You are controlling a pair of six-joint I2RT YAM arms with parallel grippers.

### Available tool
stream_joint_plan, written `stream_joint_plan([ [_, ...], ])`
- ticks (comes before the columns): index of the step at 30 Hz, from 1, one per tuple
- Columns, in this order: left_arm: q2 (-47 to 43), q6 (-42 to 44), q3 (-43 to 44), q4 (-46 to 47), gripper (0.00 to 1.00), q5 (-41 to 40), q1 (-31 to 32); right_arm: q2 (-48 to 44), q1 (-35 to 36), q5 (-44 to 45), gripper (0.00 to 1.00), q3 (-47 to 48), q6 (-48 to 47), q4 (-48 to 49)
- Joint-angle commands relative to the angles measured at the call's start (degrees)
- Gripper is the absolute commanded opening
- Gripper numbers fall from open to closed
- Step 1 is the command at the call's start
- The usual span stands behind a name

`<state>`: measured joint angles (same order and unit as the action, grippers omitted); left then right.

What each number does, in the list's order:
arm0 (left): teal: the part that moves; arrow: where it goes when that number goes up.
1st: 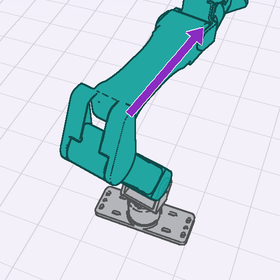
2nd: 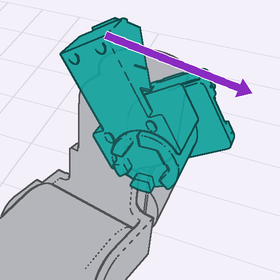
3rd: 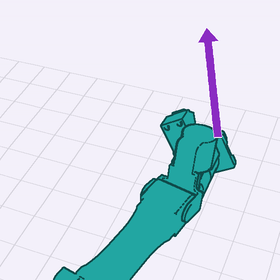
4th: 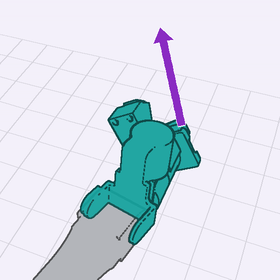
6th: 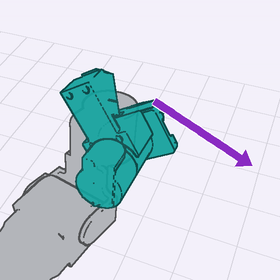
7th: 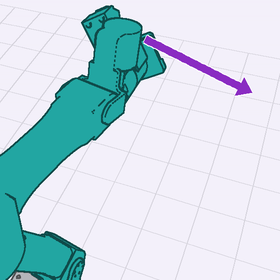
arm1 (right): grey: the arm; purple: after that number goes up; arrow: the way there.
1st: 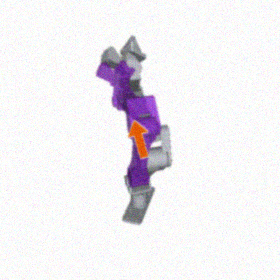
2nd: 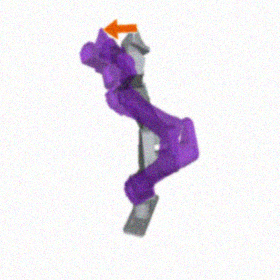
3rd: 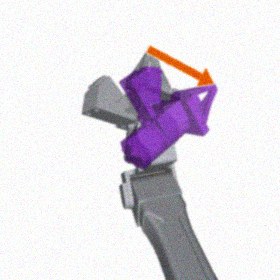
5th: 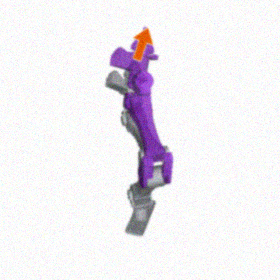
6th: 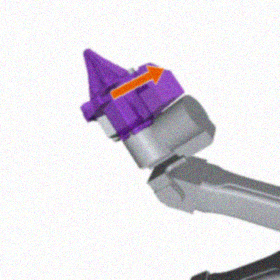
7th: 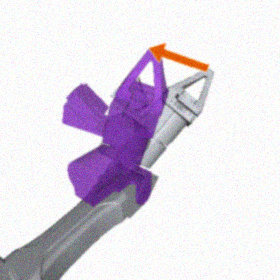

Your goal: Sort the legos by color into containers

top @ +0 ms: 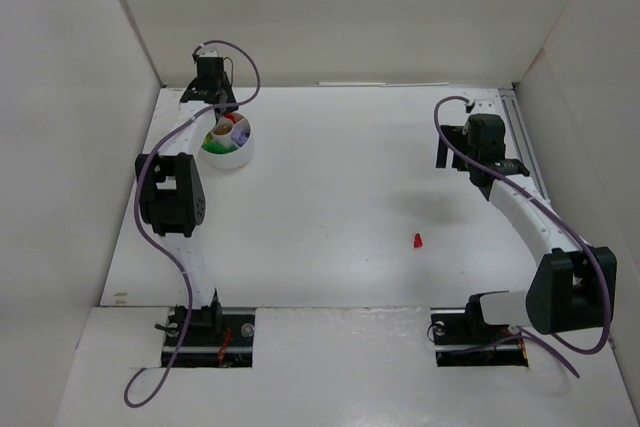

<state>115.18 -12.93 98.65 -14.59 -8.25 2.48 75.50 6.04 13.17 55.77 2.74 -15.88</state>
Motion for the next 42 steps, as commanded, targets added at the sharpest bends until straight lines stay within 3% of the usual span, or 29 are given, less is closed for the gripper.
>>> stream_joint_plan([
  [1,1.27,0.62,3.57,-0.96,0.29,-1.76,-0.46,-0.97,-0.24,1.33,1.00,0.83,-0.46,1.38],
  [4,1.80,0.10,4.18,-0.97,0.25,-2.30,-0.46,-0.97,-0.24,1.33,1.00,0.83,-0.46,0.85],
  [8,2.33,-0.61,4.88,-1.67,0.14,-5.01,-0.46,-0.97,-0.24,1.95,1.00,0.83,-0.46,0.85],
  [15,0.40,-1.75,2.95,-0.35,0.07,-6.25,-0.98,-0.97,-0.24,1.95,1.00,0.83,-0.46,0.85],
  [31,-0.13,-2.89,1.10,-0.35,0.06,-8.36,-2.04,1.22,-0.24,1.95,1.00,1.89,-0.46,0.85],
  [34,0.40,-2.36,1.10,-0.35,0.11,-6.61,-2.04,1.22,-0.24,1.95,1.00,2.50,-0.46,0.85],
  [42,-2.32,0.00,-1.97,2.28,0.13,0.51,-2.04,1.22,-0.24,1.95,1.00,2.50,-0.46,0.85],
])
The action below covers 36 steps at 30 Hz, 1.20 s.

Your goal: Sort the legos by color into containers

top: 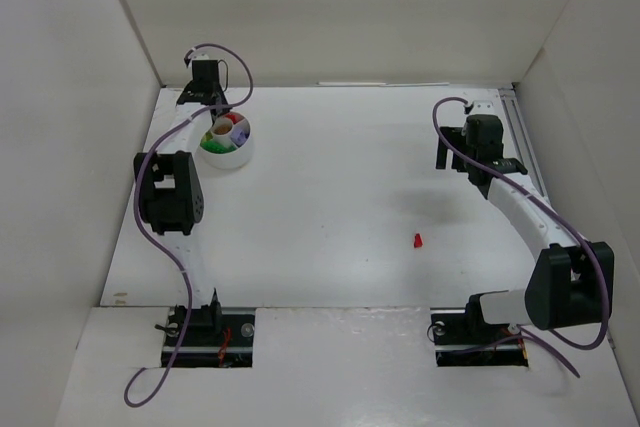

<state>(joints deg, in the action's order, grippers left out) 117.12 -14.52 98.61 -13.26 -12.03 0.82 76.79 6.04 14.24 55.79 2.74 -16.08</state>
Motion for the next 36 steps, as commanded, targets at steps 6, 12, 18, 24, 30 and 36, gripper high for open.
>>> stream_joint_plan([
  [6,-4.80,1.60,-2.46,1.48,0.22,5.71,-0.90,-0.07,-0.24,0.35,1.00,2.48,-0.46,1.05],
  [12,-4.27,1.08,-1.93,0.25,0.42,5.18,-0.91,-0.07,-0.24,0.35,1.00,2.48,-0.46,1.05],
  [18,-6.55,1.08,-2.46,0.86,0.42,5.18,-0.91,-0.07,-0.24,-0.18,1.00,2.48,-0.46,1.57],
  [24,-10.50,1.08,-3.24,2.00,0.45,8.25,-0.91,-0.77,-0.24,-0.70,1.00,1.95,-0.46,2.10],
  [30,-15.87,4.76,-6.32,3.50,0.63,10.19,2.33,-3.93,-0.24,-0.18,1.00,-2.43,1.29,2.63],
  [36,-17.19,7.66,-11.07,5.17,0.67,17.04,9.63,-6.74,-1.29,3.24,1.00,-6.56,3.75,3.77],
])
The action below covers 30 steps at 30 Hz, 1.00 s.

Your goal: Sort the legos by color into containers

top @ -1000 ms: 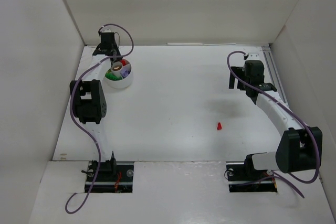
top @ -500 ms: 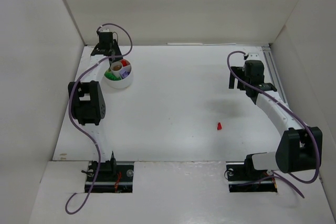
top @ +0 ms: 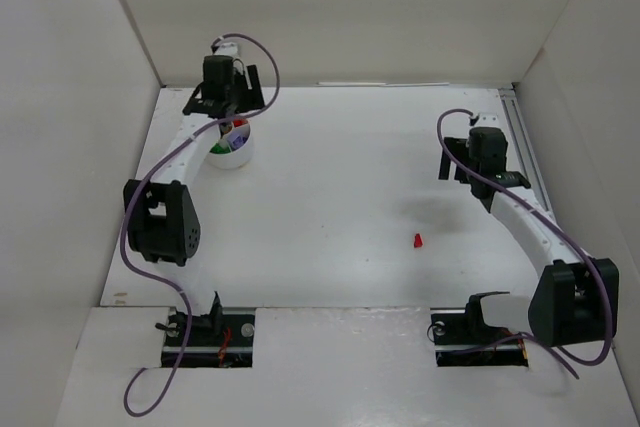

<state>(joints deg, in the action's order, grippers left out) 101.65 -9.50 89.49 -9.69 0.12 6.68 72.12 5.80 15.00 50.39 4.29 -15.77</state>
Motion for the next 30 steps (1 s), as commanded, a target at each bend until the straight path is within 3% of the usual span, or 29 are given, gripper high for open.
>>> stream_joint_plan([
  [1,-1.71,2.64,-2.74,1.61,0.67,5.50,6.83,-2.07,-1.06,3.18,1.00,-1.17,2.82,3.47],
  [4,0.03,2.64,-2.75,1.61,0.67,6.56,12.81,-0.93,-3.77,3.80,1.00,-1.17,5.27,3.47],
  [8,3.03,4.31,-0.47,-0.67,0.69,5.60,26.15,-1.53,-8.69,4.33,1.00,-1.69,11.86,-0.04],
  [11,5.66,4.31,0.68,-2.17,0.70,1.99,33.63,-5.56,-12.39,5.03,1.00,-4.68,15.46,-1.27],
  [15,8.91,4.84,0.68,-1.48,0.74,5.85,41.20,-11.20,-14.24,8.72,1.00,-5.39,17.24,-4.97],
  [23,11.81,4.32,0.16,-0.85,0.76,8.76,50.27,-15.60,-14.24,5.92,1.00,-6.62,15.66,-5.59],
  [30,16.30,-0.60,1.20,-0.85,0.76,2.43,56.42,-14.99,-14.24,4.07,1.00,-6.62,13.02,-5.59],
])
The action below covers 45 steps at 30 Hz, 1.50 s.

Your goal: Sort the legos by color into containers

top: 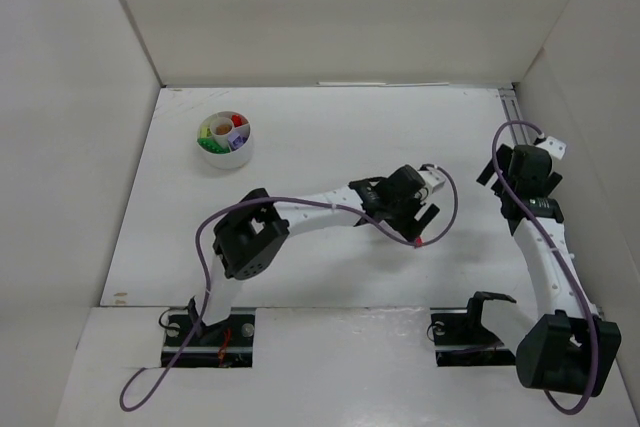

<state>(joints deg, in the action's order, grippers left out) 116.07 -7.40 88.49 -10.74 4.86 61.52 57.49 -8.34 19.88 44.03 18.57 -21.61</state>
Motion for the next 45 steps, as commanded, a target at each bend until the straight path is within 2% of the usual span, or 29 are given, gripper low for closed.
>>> stream_joint_plan([
  [1,3.01,-3.23,2.74,0.20,0.75,-2.31,1.59,-0.37,-0.10,-0.81,1.00,-0.87,-1.78,0.25],
  [5,5.82,-7.88,4.41,0.20,0.70,-5.21,1.59,-2.03,-0.10,-0.81,1.00,-1.58,-1.78,0.77],
  [10,7.24,-9.21,6.51,-0.33,0.65,-6.01,3.26,-2.65,-0.10,-1.50,1.00,-2.81,-1.78,1.30],
  [19,10.23,-9.21,9.77,-1.74,0.63,-6.80,5.02,-2.12,-0.10,-2.12,1.00,-2.81,-2.31,2.36],
  [28,11.90,-10.35,12.23,-3.31,0.45,-13.73,6.16,-2.12,-0.10,-2.12,1.00,-3.34,-2.31,2.36],
  [29,12.42,-10.36,12.23,-3.32,0.41,-13.74,6.16,-2.12,-0.10,-2.12,1.00,-3.34,-2.31,2.36],
  [30,12.42,-10.36,12.84,-3.93,0.34,-13.74,6.16,-2.12,-0.10,-2.12,1.00,-3.34,-2.31,2.36],
  [33,13.04,-10.36,13.90,-4.46,0.24,-13.74,6.16,-2.12,-0.10,-2.12,1.00,-3.34,-2.31,2.36],
  [34,13.65,-10.36,13.90,-5.07,0.14,-13.74,6.16,-2.12,-0.10,-2.12,1.00,-3.34,-2.31,2.36],
  [37,13.66,-10.36,14.52,-5.69,0.00,-13.74,6.16,-2.12,-0.10,-2.12,1.00,-3.34,-2.31,2.88],
  [41,12.26,-9.21,14.52,-5.69,0.00,-16.71,6.16,-2.12,-0.10,-3.26,1.00,-3.34,-2.92,3.41],
  [45,7.60,-8.60,12.77,-5.69,0.00,-17.96,1.69,-2.12,-0.10,-4.49,1.00,-3.86,-3.97,3.94],
])
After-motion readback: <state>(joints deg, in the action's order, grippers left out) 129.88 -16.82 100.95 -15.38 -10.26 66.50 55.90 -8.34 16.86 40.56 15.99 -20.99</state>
